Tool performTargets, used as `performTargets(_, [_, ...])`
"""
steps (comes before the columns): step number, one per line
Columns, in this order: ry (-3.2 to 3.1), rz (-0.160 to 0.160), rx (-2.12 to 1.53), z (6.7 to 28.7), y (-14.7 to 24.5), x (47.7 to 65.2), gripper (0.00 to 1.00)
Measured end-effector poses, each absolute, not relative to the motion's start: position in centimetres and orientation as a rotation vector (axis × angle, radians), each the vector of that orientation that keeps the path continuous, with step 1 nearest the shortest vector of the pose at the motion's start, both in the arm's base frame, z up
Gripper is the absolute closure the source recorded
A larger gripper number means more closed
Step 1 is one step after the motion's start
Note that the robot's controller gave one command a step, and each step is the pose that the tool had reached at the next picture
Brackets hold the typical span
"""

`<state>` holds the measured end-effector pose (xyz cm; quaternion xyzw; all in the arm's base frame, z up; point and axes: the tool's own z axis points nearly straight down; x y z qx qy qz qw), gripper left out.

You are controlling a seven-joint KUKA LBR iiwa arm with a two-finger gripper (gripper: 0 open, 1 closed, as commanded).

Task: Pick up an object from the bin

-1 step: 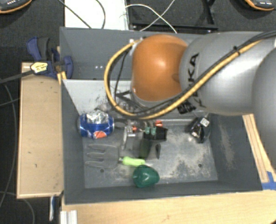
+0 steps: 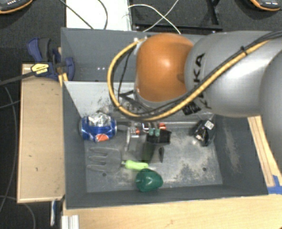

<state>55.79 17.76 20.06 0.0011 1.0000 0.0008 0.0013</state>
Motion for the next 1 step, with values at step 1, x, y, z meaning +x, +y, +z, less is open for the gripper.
performTargets(1, [3.141, 0.003, -0.044, 11.61, 18.36, 55.52, 0.00])
